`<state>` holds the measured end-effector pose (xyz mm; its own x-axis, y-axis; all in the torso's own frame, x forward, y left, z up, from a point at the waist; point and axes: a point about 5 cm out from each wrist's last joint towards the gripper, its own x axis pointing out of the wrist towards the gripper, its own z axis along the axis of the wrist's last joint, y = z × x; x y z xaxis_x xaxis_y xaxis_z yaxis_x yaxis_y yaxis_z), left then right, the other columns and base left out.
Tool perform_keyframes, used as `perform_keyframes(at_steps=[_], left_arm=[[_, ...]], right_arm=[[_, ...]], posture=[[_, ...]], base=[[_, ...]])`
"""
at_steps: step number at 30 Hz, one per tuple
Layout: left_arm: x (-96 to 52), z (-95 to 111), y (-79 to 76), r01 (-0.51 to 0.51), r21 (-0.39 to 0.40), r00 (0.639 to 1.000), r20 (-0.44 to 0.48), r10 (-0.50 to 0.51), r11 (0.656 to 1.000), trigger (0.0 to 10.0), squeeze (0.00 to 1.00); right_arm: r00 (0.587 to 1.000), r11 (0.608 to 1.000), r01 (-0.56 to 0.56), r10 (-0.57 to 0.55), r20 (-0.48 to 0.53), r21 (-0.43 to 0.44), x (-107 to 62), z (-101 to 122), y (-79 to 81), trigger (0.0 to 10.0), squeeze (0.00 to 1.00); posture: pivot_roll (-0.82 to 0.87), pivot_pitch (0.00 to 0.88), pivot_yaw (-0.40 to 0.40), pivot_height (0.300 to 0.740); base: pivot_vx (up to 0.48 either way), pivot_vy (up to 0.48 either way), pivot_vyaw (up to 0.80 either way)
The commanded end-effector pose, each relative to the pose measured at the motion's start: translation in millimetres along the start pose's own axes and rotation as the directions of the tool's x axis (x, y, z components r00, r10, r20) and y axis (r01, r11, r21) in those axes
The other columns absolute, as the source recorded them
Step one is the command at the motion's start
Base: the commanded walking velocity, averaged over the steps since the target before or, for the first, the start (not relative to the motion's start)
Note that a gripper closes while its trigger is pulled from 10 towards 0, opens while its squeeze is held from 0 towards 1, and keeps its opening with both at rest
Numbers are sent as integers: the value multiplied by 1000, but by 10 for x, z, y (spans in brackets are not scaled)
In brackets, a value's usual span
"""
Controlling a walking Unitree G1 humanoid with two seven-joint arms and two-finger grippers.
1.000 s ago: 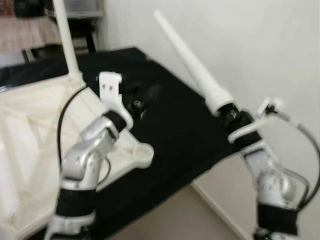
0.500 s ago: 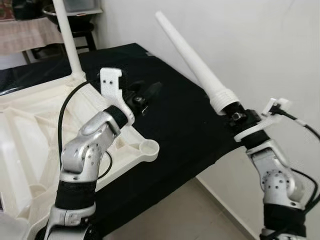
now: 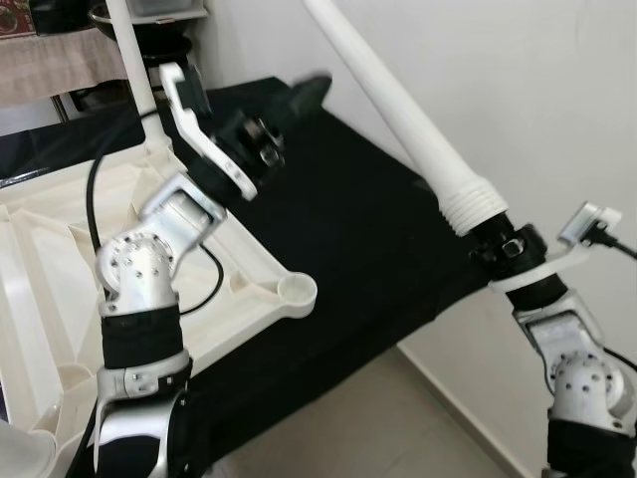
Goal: Building children table
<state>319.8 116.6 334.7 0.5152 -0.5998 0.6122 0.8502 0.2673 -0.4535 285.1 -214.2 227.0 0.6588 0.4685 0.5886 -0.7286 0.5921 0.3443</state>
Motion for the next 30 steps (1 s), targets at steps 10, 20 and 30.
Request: perform_keyframes(at_steps=[10, 20, 30], left_arm=[[23, -14, -70, 91, -181, 995, -20, -96, 979, 10000, 1000], [20, -6, -183, 151, -243, 986, -28, -162, 958, 10000, 1000], [-16, 106, -336, 289, -280, 957, 45, -288, 916, 0, 0]], right_arm=[[977, 977, -212, 212, 26, -6, -38, 137, 240, 10000, 0], [926, 930, -363, 366, -93, 47, -102, -10, 445, 10000, 0], [918, 925, -373, 379, -115, 69, -82, -93, 460, 10000, 0]], posture=[[-26, 111, -50, 740], [-24, 114, -49, 740], [-22, 114, -52, 740]], base=[[0, 0, 0], [0, 0, 0], [0, 0, 0]])
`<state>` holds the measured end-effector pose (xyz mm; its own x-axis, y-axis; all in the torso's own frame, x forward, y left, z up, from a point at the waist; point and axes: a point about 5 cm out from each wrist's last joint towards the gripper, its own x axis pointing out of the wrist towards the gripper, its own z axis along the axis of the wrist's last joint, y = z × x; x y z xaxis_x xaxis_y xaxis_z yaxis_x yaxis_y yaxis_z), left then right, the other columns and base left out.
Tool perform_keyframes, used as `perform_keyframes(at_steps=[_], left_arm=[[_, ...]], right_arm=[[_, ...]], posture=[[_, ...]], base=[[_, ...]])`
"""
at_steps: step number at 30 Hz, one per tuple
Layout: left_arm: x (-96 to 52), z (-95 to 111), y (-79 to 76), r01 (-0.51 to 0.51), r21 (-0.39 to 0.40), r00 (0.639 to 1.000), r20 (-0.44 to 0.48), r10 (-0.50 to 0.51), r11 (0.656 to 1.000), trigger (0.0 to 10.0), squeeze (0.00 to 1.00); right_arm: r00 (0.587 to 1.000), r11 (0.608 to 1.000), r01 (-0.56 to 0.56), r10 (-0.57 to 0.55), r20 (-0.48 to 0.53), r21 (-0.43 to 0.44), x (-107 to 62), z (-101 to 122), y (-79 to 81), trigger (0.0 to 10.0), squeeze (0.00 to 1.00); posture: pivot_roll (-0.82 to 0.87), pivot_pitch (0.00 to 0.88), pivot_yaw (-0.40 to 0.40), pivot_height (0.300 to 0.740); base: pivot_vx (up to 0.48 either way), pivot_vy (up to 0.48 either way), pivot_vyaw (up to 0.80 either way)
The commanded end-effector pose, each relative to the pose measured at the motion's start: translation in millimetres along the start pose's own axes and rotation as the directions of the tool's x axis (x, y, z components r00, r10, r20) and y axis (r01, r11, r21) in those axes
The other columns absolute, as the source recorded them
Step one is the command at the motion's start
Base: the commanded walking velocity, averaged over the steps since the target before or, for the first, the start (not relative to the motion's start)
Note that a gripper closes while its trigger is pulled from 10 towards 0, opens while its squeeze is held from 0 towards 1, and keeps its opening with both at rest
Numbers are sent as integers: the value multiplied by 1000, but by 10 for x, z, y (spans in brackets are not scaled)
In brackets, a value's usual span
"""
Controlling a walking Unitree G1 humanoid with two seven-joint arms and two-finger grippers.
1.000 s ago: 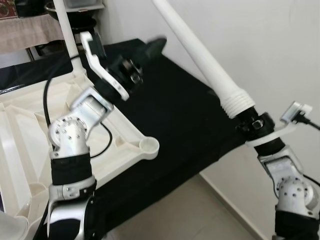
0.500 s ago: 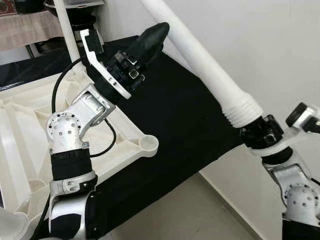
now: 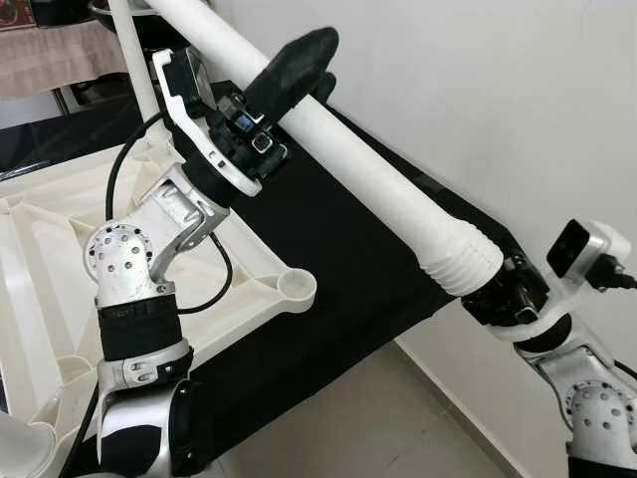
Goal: Building children table
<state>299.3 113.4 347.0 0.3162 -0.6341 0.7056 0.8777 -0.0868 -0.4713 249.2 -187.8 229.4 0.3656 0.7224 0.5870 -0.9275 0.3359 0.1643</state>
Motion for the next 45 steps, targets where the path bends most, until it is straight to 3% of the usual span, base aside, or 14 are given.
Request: perform_keyframes(at_steps=[1, 6, 20, 24, 25, 26, 27, 35, 36, 38, 40, 45], left_arm=[[18, 47, -138, 107, -20, 994, 17, -106, 994, 0, 0], [-2, 40, -207, 161, -30, 987, 12, -160, 987, 0, 0], [-41, 76, -221, 148, -24, 989, 32, -147, 989, 0, 0], [-44, 86, -223, 141, -24, 989, 36, -140, 990, 0, 0], [-43, 92, -225, 140, -20, 989, 39, -140, 990, 0, 0], [-43, 92, -225, 140, -20, 989, 39, -140, 990, 0, 0], [-42, 97, -227, 140, -18, 989, 41, -139, 990, 0, 0], [-31, 256, -222, 115, 30, 989, 92, -117, 993, 0, 0], [-14, 417, -235, 103, 66, 985, 133, -111, 992, 0, 0], [-14, 417, -235, 103, 66, 985, 133, -111, 992, 0, 0], [14, 570, -286, 113, 103, 977, 169, -129, 988, 0, 0], [16, 701, -337, 109, 142, 970, 200, -136, 984, 0, 0]], right_arm=[[1000, 1000, -21, 21, -4, -4, 35, -13, 27, 10000, 0], [999, 1000, -29, 29, -15, 0, 45, -24, 31, 10000, 0], [999, 1000, -26, 26, -28, -10, 57, -47, 19, 10000, 0], [999, 999, 18, -19, -46, -30, 46, -58, -32, 10000, 0], [998, 999, 42, -43, -43, -20, 39, -51, -64, 10000, 420], [998, 999, 42, -43, -43, -20, 39, -51, -64, 10000, 420], [997, 998, 57, -58, -41, -13, 35, -45, -85, 10000, 1000], [992, 993, 109, -112, -64, -45, -38, 16, -129, 10000, 1000], [989, 990, 120, -126, -79, -75, -108, 67, -107, 10000, 1000], [989, 990, 120, -126, -79, -75, -108, 67, -107, 10000, 1000], [984, 988, 128, -138, -115, -90, -180, 61, -70, 10000, 1000], [976, 986, 129, -145, -164, -103, -267, 62, -28, 10000, 1000]], posture=[[-24, 115, -56, 740], [-29, 117, -61, 740], [-28, 113, -66, 740], [-26, 112, -67, 740], [-26, 113, -67, 740], [-26, 113, -67, 740], [-26, 112, -68, 740], [-26, 114, -66, 740], [-25, 115, -64, 740], [-25, 115, -64, 740], [-34, 114, -71, 740], [-45, 119, -65, 740]], base=[[0, 0, 0], [0, 0, 0], [0, 0, 0], [0, 0, 0], [0, 0, 0], [0, 0, 0], [0, 0, 0], [0, 0, 0], [0, 0, 0], [0, 0, 0], [0, 0, 0], [0, 0, 0]])
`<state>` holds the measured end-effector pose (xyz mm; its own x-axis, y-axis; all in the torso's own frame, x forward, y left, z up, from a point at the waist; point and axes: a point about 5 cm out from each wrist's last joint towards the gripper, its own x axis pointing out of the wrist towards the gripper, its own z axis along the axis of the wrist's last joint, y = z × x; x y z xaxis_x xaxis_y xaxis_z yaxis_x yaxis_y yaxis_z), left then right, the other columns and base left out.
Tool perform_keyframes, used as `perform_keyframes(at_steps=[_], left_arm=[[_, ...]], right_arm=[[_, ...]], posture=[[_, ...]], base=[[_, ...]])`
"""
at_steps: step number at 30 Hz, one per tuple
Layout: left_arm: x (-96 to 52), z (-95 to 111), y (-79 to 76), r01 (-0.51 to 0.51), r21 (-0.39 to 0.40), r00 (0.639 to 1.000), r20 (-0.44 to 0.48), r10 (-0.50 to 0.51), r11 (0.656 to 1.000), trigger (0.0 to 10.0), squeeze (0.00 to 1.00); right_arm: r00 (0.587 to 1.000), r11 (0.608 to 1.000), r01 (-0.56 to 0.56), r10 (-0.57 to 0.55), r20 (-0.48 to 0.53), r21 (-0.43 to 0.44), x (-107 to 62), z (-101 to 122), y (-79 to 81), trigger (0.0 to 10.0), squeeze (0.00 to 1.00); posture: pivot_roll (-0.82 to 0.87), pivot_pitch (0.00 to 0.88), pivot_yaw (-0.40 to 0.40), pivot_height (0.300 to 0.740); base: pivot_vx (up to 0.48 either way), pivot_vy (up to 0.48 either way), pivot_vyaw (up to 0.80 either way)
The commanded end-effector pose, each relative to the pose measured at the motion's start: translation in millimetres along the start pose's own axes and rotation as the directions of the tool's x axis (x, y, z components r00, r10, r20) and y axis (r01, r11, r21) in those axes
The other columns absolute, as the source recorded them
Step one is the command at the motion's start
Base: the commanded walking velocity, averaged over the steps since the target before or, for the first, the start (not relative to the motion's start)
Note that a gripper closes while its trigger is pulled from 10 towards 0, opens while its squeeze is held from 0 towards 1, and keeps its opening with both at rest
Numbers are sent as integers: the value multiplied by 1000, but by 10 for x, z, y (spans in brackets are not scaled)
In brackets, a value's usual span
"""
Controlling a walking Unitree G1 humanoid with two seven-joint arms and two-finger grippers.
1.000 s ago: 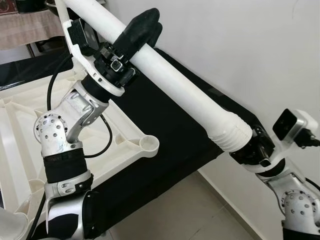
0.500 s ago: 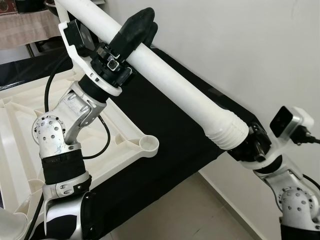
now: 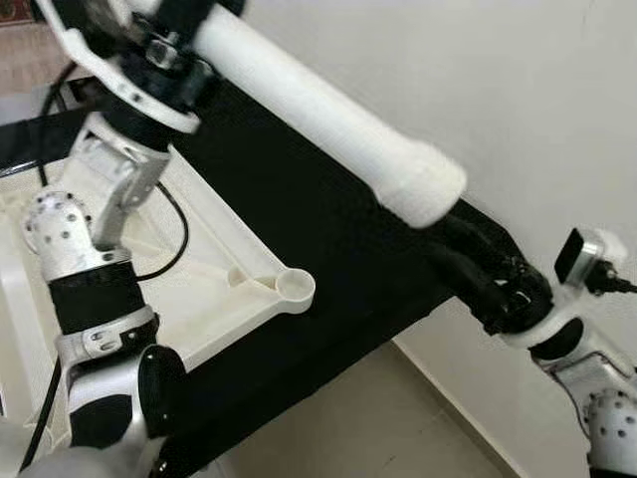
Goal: Building children table
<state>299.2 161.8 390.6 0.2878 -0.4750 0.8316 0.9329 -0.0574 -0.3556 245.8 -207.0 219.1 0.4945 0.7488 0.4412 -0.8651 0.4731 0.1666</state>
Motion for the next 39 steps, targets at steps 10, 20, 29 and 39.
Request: perform_keyframes(at_steps=[10, 20, 29, 39], left_arm=[[28, 300, -101, 13, 91, 999, 36, -16, 996, 0, 0], [-49, -210, 190, -32, 442, 909, -360, 210, 897, 0, 0], [-44, -617, 269, 131, 497, 829, -529, 180, 858, 0, 0], [4, -861, 120, 372, 502, 755, -653, 60, 781, 10000, 0]], right_arm=[[984, 992, 58, -75, -164, -110, -260, 62, -49, 10000, 1000], [946, 926, -25, -100, -308, -377, -150, 553, -122, 10000, 1000], [915, 895, -203, 30, -402, -397, 300, 465, -115, 10000, 820], [852, 887, -305, 91, -516, -347, 835, 108, -101, 10000, 0]], posture=[[-42, 123, -68, 740], [-54, 122, -59, 740], [-44, 124, -68, 740], [-28, 129, -86, 740]], base=[[0, 0, 0], [0, 0, 0], [0, 0, 0], [0, 0, 0]])
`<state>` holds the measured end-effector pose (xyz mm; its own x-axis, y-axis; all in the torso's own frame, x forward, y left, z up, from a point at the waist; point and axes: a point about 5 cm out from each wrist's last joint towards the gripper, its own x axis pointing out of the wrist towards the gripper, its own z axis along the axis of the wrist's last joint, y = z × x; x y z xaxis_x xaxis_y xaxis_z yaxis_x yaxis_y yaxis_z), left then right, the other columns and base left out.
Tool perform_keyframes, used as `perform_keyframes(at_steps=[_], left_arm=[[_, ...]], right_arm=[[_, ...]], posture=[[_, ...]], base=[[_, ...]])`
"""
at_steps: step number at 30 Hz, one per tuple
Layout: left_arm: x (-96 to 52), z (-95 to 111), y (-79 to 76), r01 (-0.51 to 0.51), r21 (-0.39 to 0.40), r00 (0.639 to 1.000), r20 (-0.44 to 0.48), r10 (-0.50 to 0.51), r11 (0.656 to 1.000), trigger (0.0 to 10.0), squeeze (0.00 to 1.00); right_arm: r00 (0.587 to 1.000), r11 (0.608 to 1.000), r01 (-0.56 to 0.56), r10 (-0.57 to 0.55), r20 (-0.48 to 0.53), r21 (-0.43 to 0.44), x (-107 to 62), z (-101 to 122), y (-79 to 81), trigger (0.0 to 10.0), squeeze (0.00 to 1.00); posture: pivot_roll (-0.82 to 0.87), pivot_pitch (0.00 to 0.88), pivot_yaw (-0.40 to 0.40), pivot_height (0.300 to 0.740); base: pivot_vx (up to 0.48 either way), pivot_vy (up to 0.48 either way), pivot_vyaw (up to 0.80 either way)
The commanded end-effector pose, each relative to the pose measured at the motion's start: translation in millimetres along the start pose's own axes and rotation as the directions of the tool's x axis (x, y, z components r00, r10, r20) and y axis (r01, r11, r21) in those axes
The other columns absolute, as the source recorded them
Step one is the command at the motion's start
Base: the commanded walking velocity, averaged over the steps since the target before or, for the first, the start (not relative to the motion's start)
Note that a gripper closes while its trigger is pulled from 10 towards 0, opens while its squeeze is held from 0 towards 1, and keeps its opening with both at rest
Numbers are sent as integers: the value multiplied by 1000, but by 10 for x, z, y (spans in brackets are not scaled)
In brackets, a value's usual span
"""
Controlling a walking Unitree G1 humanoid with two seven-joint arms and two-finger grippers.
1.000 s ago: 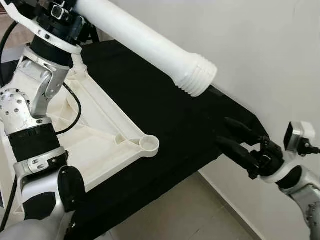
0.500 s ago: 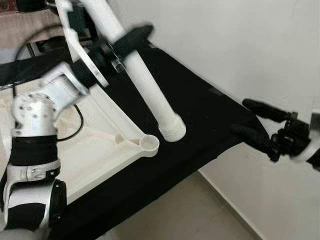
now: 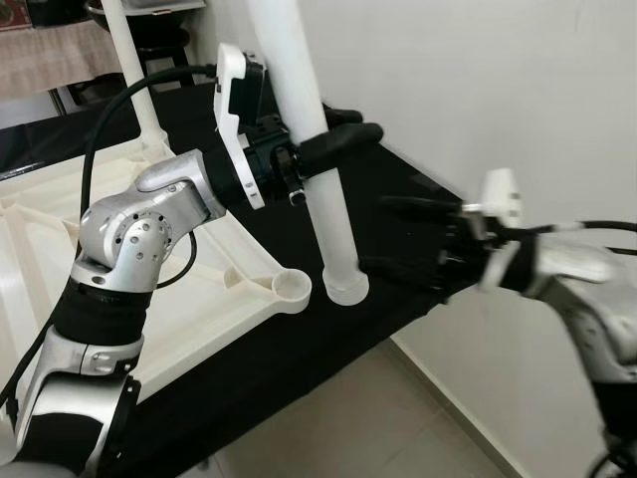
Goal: Building children table
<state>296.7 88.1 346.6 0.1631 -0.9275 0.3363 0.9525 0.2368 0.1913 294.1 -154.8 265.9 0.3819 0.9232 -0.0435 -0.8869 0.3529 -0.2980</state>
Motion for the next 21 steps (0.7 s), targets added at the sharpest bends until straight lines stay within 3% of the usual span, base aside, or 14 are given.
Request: perform_keyframes(at_steps=[1, 11, 17, 18, 19, 21], left_arm=[[41, 24, -59, 49, 66, 999, -13, -48, 997, 10000, 0], [163, -56, -200, 208, 86, 978, -43, -205, 974, 10000, 0], [168, -116, -235, 278, 60, 959, -66, -274, 959, 10000, 0], [175, -117, -248, 293, 55, 955, -71, -289, 955, 10000, 0], [182, -114, -259, 302, 53, 952, -74, -298, 952, 10000, 0], [189, -105, -273, 314, 54, 948, -78, -309, 948, 10000, 0]], right_arm=[[1000, 1000, -12, 12, -20, 5, 44, -10, 1, 10000, 0], [999, 998, -30, 32, -41, 50, 314, -100, 24, 10000, 0], [995, 991, -97, 96, 15, 90, 498, -108, 143, 10000, 0], [994, 989, -106, 104, 22, 104, 528, -125, 169, 7216, 0], [994, 987, -112, 109, 28, 118, 546, -140, 186, 78, 0], [992, 984, -124, 120, 35, 129, 558, -153, 214, 0, 0]], posture=[[-28, 129, -86, 740], [-25, 126, -93, 740], [-12, 109, -52, 740], [12, 107, -43, 740], [17, 105, -43, 740], [20, 103, -42, 740]], base=[[0, 0, 0], [0, 0, 0], [0, 0, 0], [0, 0, 0], [0, 0, 0], [0, 0, 0]])
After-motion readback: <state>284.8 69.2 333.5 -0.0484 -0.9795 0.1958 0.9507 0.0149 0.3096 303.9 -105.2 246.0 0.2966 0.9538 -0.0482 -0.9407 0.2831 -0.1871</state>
